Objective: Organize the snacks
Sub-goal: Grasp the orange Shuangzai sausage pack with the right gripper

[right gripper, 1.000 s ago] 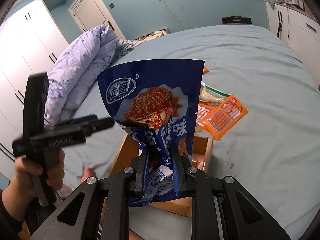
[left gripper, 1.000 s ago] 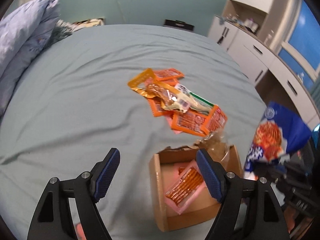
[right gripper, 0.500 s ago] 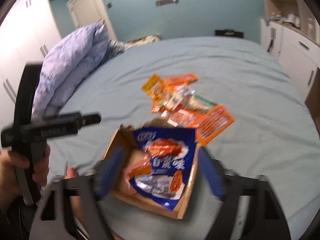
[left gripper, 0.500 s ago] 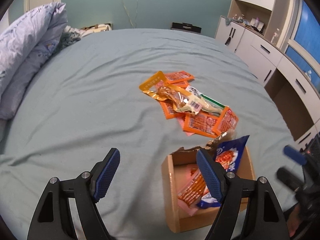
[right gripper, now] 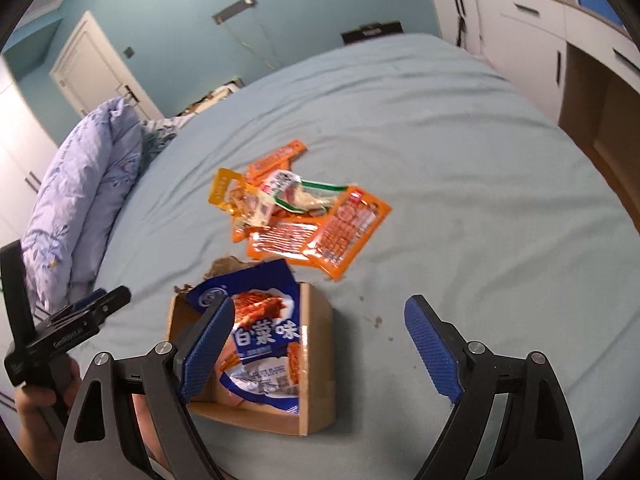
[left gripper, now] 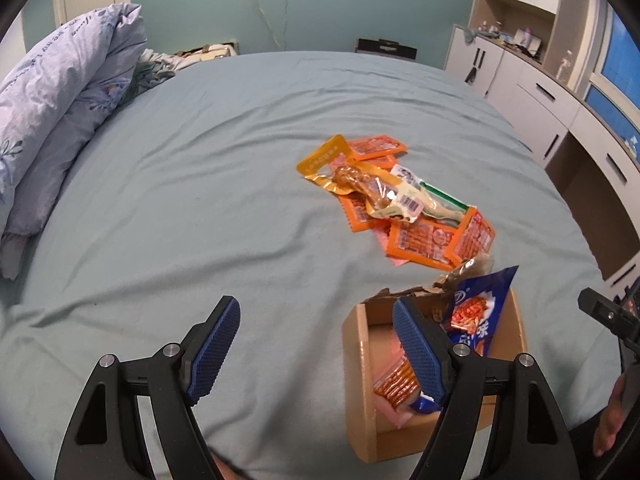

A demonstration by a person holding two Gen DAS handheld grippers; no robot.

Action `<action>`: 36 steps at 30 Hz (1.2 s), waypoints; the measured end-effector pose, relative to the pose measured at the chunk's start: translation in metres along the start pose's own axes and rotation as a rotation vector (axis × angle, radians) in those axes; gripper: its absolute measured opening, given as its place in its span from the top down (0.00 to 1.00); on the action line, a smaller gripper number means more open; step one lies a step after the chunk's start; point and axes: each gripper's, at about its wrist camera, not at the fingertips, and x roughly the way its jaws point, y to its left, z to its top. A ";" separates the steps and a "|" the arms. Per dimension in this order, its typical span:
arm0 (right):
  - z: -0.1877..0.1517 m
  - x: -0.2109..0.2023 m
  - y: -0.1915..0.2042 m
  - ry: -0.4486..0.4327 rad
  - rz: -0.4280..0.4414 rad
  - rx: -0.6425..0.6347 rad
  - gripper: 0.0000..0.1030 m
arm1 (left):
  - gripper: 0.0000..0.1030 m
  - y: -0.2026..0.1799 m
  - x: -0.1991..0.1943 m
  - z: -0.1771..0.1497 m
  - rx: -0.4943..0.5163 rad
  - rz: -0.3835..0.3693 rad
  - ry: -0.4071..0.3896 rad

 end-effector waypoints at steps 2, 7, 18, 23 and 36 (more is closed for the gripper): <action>0.003 0.001 -0.001 0.012 -0.013 0.009 0.16 | 0.23 0.001 -0.001 0.001 -0.004 0.009 -0.003; 0.010 0.001 -0.001 0.032 -0.049 -0.002 0.16 | 0.21 -0.007 -0.003 0.006 0.059 0.054 -0.029; 0.040 0.027 -0.024 0.061 -0.046 0.066 0.16 | 0.11 -0.010 0.020 0.036 0.100 0.117 -0.026; 0.052 0.042 -0.035 0.070 -0.041 0.114 0.16 | 0.11 -0.002 0.035 0.053 0.067 0.107 -0.019; 0.076 0.096 -0.048 0.135 -0.032 0.156 0.16 | 0.11 0.018 0.074 0.072 0.022 0.136 0.053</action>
